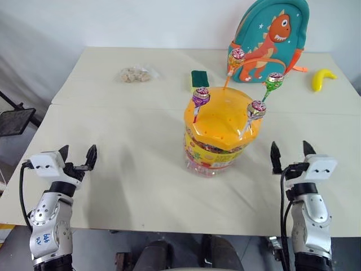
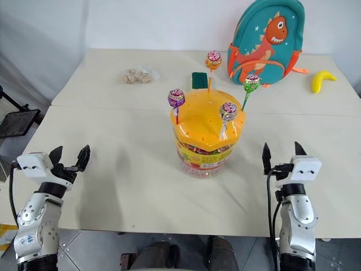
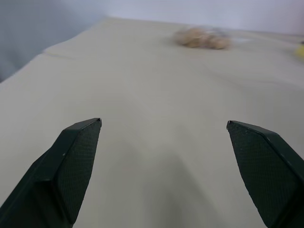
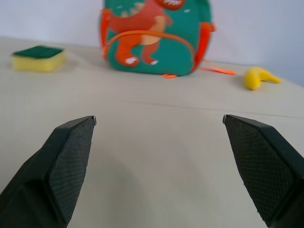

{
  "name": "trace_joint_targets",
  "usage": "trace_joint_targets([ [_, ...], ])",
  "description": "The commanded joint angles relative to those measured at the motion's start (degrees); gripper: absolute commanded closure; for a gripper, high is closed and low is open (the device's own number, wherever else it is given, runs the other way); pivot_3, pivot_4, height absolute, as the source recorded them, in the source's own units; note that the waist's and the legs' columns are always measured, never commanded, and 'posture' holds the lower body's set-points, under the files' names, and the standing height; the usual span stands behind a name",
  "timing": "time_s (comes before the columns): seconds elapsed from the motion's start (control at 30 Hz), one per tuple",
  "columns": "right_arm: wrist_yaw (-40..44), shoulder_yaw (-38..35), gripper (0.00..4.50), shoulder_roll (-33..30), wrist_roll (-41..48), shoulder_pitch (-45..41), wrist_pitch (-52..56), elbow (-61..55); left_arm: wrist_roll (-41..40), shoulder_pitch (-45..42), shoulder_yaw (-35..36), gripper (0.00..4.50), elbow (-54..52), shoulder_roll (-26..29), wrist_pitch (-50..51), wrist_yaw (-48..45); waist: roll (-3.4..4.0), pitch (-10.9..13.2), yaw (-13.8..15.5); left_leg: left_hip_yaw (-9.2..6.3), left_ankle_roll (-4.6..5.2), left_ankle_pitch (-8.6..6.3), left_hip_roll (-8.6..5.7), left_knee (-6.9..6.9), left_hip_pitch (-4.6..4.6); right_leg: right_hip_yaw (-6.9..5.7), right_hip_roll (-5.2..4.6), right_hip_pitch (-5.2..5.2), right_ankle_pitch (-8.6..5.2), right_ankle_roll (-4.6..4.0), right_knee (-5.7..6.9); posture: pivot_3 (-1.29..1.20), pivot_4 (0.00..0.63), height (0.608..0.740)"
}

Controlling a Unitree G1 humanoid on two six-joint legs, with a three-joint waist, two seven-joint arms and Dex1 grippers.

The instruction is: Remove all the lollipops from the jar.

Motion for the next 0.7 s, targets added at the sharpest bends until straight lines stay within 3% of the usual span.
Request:
trace_joint_targets([
  [0.03,4.47,-0.16,0.0,-2.45,4.09,-0.17,-0.29,-1.94,1.12,0.2,-1.09,0.02,-2.03,2.18,-1.14,-1.96,0.0,0.0,-0.02,0.01,-0.01,-0.01,0.04,0.0,0.03,0.03,0.0,0.0,0.0,0.0,0.01,0.0,0.15,0.74],
  [0.1,7.29,-0.08,0.0,-4.01,5.77,-0.13,-0.07,-2.31,0.36,-0.37,-1.58,0.02,-1.58,2.55,-2.07,-3.73,0.0,0.0,-0.04,0.04,-0.03,-0.02,0.1,0.0,0.01,0.04,0.03,-0.04,-0.01,-0.01,0.01,0.0,0.15,0.74],
  [0.2,16.65,-2.61,0.0,-8.89,15.47,1.64,2.45,-6.57,-10.43,-1.22,-2.23,0.02,-4.2,6.04,-0.14,-17.84,-0.01,0.0,0.03,0.14,-0.03,-0.03,0.11,0.0,-0.1,0.12,0.01,-0.21,-0.01,-0.01,0.02,0.0,0.15,0.74],
  [0.27,24.01,-6.16,0.0,-13.27,24.34,2.7,5.36,-9.57,-16.24,-3.71,-1.6,0.02,-2.91,11.76,4.11,-26.55,-0.01,0.01,0.3,0.16,-0.02,-0.03,0.12,0.0,-0.13,0.13,-0.03,-0.25,-0.01,-0.01,0.03,0.0,0.15,0.74],
  [0.5,38.67,-14.78,0.0,-23.23,43.65,6.4,16.69,-18.08,-22.92,-13.09,-1.19,0.02,4.79,25.46,12.65,-41.48,-0.02,0.01,0.18,0.15,0.01,-0.04,0.16,0.01,-0.05,0.11,0.0,-0.18,-0.01,-0.03,0.04,0.0,0.15,0.74],
  [0.7,53.88,-18.71,0.0,-27.51,44.06,12.46,16.93,-19.43,-24.83,-14.02,-3.52,0.02,5.79,29.94,16.55,-53.08,-0.07,0.05,0.21,0.25,0.11,-0.13,0.17,-0.01,-0.1,0.14,0.0,-0.19,0.01,0.01,-0.09,0.0,0.15,0.74],
])
